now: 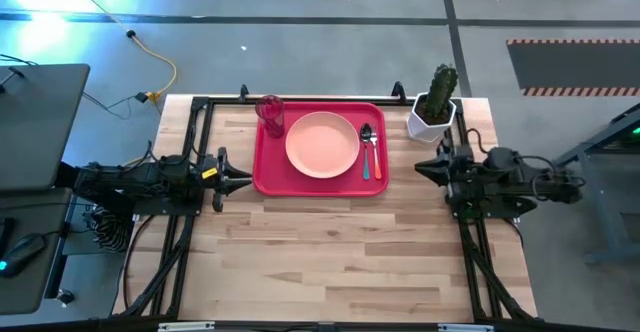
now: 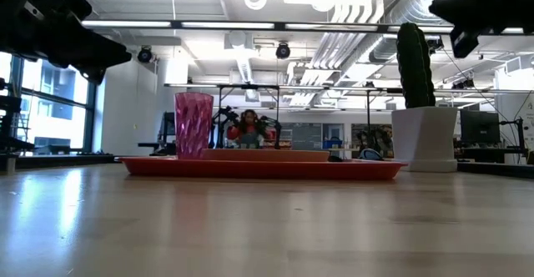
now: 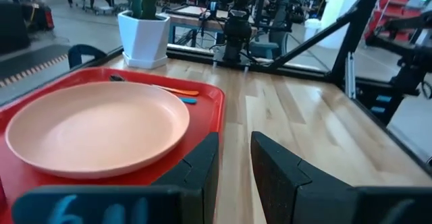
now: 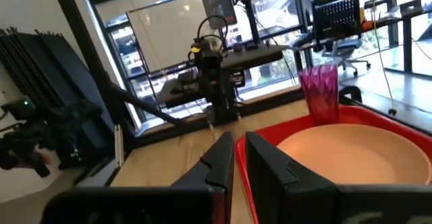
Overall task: Pick and place plate/cup/fork/spoon on tray
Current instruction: Return to Home Position
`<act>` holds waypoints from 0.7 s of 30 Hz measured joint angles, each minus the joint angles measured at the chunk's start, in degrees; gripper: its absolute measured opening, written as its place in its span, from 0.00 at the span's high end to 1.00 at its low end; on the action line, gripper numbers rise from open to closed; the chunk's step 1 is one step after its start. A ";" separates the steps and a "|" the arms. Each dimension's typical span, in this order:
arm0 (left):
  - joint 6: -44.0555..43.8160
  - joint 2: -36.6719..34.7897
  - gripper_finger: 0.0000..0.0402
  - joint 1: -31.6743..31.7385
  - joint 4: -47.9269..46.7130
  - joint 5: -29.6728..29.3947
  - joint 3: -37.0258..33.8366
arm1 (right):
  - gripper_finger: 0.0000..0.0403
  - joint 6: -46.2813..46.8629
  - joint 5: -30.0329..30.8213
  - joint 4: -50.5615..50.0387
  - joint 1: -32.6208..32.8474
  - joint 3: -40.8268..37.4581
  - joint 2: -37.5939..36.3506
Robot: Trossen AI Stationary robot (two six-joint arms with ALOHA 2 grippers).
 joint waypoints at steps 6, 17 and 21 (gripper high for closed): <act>2.01 0.00 0.81 0.00 0.00 0.04 0.00 | 0.93 2.49 0.00 6.78 0.00 -6.62 0.12; 1.98 0.00 0.81 0.00 0.00 0.07 0.02 | 0.93 5.50 -0.15 12.21 0.02 -13.41 0.10; 1.98 0.02 0.81 0.00 0.00 0.09 0.02 | 0.93 4.60 0.82 11.15 0.02 -13.41 0.19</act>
